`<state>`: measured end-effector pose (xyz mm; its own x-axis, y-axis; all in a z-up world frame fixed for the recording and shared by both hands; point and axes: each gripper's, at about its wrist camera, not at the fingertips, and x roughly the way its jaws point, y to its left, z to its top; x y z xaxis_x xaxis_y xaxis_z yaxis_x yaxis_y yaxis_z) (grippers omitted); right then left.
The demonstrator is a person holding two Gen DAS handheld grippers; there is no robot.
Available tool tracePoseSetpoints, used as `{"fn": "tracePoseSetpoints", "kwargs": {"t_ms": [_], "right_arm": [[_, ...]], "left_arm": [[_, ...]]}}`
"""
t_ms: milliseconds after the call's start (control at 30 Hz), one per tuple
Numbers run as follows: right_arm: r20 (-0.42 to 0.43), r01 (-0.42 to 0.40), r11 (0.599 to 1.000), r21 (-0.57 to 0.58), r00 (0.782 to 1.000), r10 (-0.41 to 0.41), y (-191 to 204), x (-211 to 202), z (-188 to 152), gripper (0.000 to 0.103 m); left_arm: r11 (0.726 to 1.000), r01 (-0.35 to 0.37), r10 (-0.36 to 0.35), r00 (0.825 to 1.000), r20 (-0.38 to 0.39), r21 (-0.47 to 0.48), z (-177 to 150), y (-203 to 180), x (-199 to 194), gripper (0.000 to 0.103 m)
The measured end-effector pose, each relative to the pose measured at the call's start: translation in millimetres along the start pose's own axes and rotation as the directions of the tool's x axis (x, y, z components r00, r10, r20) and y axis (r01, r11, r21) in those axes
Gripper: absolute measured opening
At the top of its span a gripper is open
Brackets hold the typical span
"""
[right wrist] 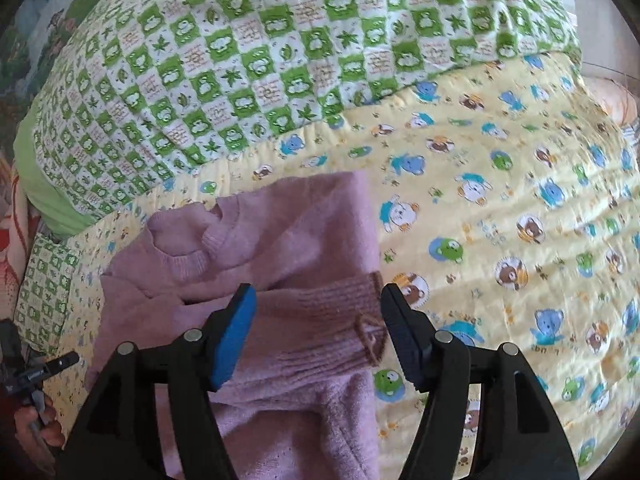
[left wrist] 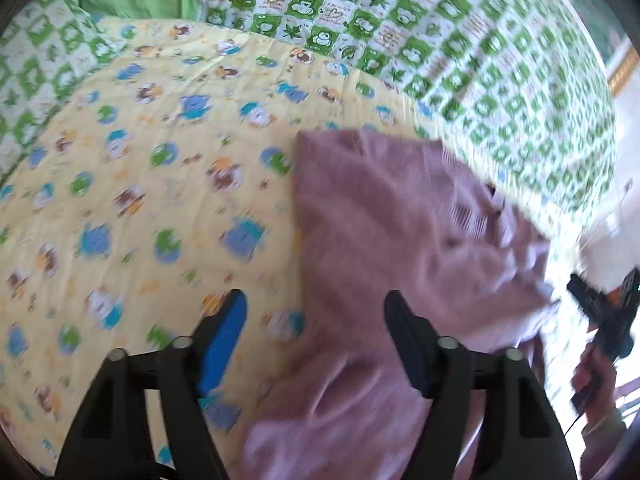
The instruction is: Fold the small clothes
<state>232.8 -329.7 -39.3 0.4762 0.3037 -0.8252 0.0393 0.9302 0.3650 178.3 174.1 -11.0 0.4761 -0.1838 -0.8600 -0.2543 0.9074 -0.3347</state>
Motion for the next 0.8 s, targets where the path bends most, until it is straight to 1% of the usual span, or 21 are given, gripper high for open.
{"fn": "tracePoseSetpoints", "kwargs": {"t_ms": [33,100,167,300,367,467,533,600,633,667,700,733,767,800], "right_arm": [[-0.001,-0.018,1.000,-0.020,1.000,0.018,4,2,4,0.066],[-0.013,-0.056,0.997,-0.060,0.998,0.055,14,9,11,0.066],[-0.033,-0.076,0.992,-0.104,0.997,0.073,21,17,14,0.066],[-0.114,-0.133,0.967,-0.217,0.987,0.110,41,39,19,0.066],[-0.156,-0.147,0.950,-0.277,0.982,0.106,50,51,18,0.066],[-0.238,-0.184,0.918,-0.352,0.966,0.103,62,73,15,0.066],[-0.292,-0.190,0.895,-0.403,0.954,0.072,67,91,8,0.066],[-0.340,-0.194,0.875,-0.444,0.940,0.036,68,107,0,0.066],[-0.357,-0.195,0.869,-0.454,0.934,0.023,68,113,-5,0.063],[-0.368,-0.196,0.862,-0.468,0.930,0.012,66,117,-10,0.054],[-0.364,-0.191,0.857,-0.479,0.931,0.004,65,118,-12,0.025],[-0.366,-0.195,0.861,-0.470,0.931,0.011,63,118,-13,0.004],[-0.375,-0.214,0.880,-0.423,0.926,0.045,58,116,-10,0.004],[-0.359,-0.219,0.892,-0.395,0.931,0.070,54,113,-5,0.004]], "left_arm": [[1.000,0.008,-0.008,1.000,-0.012,-0.003,10,-3,7,0.074],[1.000,0.002,-0.001,0.999,-0.039,0.011,30,-10,25,0.075],[1.000,-0.002,0.004,0.997,-0.071,0.022,45,-15,42,0.077],[1.000,-0.016,0.017,0.992,-0.125,0.008,67,-14,76,0.077],[1.000,-0.027,0.026,0.989,-0.142,-0.006,73,-10,89,0.077],[0.998,-0.036,0.027,0.986,-0.164,-0.050,80,-4,110,0.079],[0.997,-0.034,0.024,0.988,-0.150,-0.063,81,-3,116,0.080],[0.998,-0.043,0.038,0.992,-0.119,-0.042,83,-8,118,0.079],[0.999,-0.052,0.050,0.993,-0.106,-0.017,82,-12,119,0.065],[0.999,-0.052,0.052,0.994,-0.098,0.008,81,-16,119,0.038],[0.999,-0.024,0.026,0.995,-0.095,0.031,81,-22,118,0.023],[1.000,0.002,0.001,0.996,-0.092,0.031,82,-25,115,0.013],[0.999,0.005,-0.002,0.997,-0.071,0.034,85,-27,109,0.012],[0.999,0.008,-0.007,0.999,-0.034,0.038,89,-29,99,0.012]]}}
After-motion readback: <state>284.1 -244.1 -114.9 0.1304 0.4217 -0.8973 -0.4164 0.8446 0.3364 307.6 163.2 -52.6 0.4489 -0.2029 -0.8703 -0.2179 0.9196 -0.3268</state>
